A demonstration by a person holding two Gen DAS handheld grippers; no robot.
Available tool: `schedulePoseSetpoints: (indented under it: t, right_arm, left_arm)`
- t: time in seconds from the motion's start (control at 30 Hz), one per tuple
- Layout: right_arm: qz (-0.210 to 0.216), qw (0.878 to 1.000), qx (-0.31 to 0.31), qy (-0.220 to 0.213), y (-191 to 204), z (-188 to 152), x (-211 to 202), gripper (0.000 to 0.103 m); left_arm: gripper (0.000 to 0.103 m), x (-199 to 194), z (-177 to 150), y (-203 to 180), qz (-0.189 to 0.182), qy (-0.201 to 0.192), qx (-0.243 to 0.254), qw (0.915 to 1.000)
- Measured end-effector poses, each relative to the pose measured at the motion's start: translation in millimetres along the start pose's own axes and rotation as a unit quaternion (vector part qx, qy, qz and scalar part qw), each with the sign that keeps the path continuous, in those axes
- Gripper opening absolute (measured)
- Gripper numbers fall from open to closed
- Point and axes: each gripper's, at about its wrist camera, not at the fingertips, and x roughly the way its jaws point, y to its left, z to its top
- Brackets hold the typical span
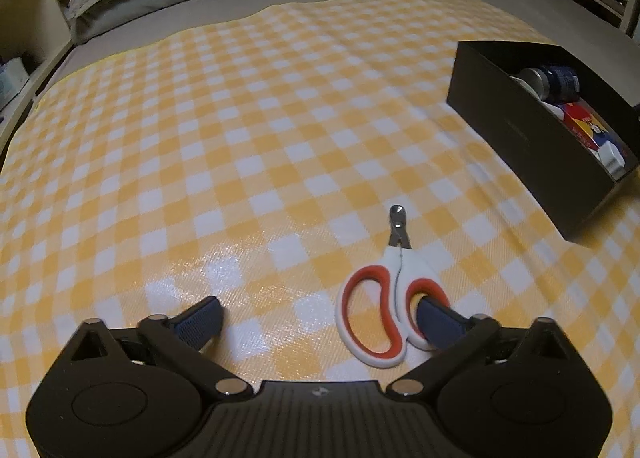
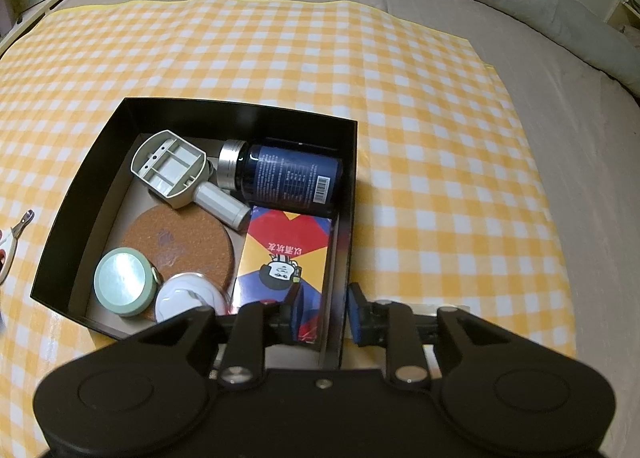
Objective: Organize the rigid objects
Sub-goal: 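Grasp the red-handled scissors with the left gripper, then carry the scissors with the left gripper into the box, release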
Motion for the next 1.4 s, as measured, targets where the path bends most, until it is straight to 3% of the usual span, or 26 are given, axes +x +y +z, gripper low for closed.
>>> schedulePoseSetpoints:
  t: [0.07, 0.13, 0.2, 0.47, 0.6, 0.67, 0.73, 0.9, 1.03, 1.4]
  right_arm:
    - [0.000, 1.000, 0.000, 0.000, -0.3, 0.1, -0.1, 0.026]
    - [0.001, 1.000, 0.000, 0.000, 0.6, 0.4, -0.1, 0.026]
    - [0.000, 1.000, -0.001, 0.000, 1.3, 0.4, -0.5, 0.026]
    - [0.001, 1.000, -0.002, 0.000, 0.1, -0.3, -1.0, 0.026]
    - [0.001, 1.000, -0.003, 0.000, 0.0, -0.4, -1.1, 0.026]
    - [0.002, 1.000, -0.003, 0.000, -0.1, -0.5, -1.1, 0.026]
    - [0.002, 1.000, -0.003, 0.000, -0.1, -0.5, -1.2, 0.026]
    - [0.004, 1.000, -0.003, 0.000, -0.3, -1.0, -1.6, 0.026]
    - [0.007, 1.000, -0.003, 0.000, -1.6, -1.2, -2.1, 0.026]
    - [0.005, 1.000, 0.011, 0.001, -7.9, -2.2, 3.7, 0.012]
  left_arm:
    - [0.071, -1.1, 0.4, -2.6, -0.002, -0.006, 0.008, 1.0000]
    - [0.047, -5.4, 2.0, -6.8, -0.010, -0.015, 0.021, 0.9996]
    - [0.040, -9.7, 3.1, -10.7, -0.014, -0.019, 0.025, 0.9994]
    - [0.044, -15.9, -1.2, -31.1, -0.010, -0.028, 0.068, 0.9972]
    - [0.044, -17.0, -3.3, -39.1, 0.011, -0.042, 0.097, 0.9943]
    - [0.033, -17.6, -2.2, -41.6, 0.013, -0.044, 0.104, 0.9935]
    - [0.013, -18.8, -0.4, -44.1, 0.013, -0.049, 0.110, 0.9926]
    - [0.014, -17.1, 2.3, -50.1, 0.005, -0.037, 0.119, 0.9922]
    - [0.020, -13.8, 7.0, -46.0, -0.008, -0.028, 0.107, 0.9938]
    - [0.016, 0.3, 14.9, -40.9, -0.039, -0.006, 0.089, 0.9953]
